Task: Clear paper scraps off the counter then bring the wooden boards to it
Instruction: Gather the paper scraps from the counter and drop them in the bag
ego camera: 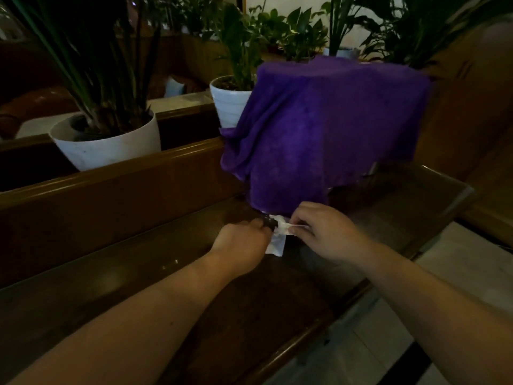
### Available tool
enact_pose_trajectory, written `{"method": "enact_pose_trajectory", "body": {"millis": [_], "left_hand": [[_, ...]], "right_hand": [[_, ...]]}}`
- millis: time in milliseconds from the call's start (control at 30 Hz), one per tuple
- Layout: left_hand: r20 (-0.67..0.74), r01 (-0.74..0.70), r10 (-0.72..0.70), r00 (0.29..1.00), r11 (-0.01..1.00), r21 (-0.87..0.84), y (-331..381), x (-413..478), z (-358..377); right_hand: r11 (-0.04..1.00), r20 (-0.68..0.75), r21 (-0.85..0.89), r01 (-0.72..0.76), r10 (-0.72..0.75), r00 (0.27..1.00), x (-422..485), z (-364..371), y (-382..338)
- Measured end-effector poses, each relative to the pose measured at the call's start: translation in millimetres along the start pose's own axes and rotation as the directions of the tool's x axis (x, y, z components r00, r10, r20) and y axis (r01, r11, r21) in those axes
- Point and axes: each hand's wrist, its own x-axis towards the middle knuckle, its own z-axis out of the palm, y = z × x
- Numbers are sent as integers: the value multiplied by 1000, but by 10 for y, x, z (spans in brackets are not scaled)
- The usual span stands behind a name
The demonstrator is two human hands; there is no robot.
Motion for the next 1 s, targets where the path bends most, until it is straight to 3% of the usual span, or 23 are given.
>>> {"method": "enact_pose_trajectory", "body": {"millis": [100, 300, 500, 733, 1000], "left_hand": [[72, 57, -52, 996, 996, -68, 31, 37, 72], [96, 46, -46, 994, 999, -2, 0, -10, 20], [-38, 12, -11, 999, 1000, 20, 34, -323, -140], [-172, -172, 160, 972, 983, -60, 304, -891, -279], [-240, -424, 383, 892, 894, -147, 1065, -1315, 24]], "right_hand": [[1000, 2, 3, 19, -19, 1000, 13, 18, 50], [1000, 21, -15, 24, -24, 999, 11, 67, 109], [999, -4, -52, -10, 10, 1000, -261, 10, 37], [989, -53, -78, -124, 120, 991, -1044, 25, -335], [917, -38, -77, -392, 390, 920, -2446, 294, -724]]}}
